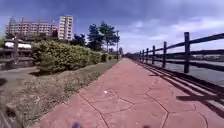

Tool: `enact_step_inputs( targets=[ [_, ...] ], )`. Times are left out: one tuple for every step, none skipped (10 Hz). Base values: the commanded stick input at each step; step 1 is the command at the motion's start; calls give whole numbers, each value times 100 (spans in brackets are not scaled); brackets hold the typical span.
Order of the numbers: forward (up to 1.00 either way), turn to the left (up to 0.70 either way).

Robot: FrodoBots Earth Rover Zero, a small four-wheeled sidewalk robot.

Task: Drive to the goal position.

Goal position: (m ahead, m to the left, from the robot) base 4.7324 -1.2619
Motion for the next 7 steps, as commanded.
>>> enact_step_inputs(
  targets=[
    [70, 0],
    [70, 0],
    [70, 0],
    [70, 0],
    [70, 0],
    [70, 0],
    [70, 0]
  ],
)
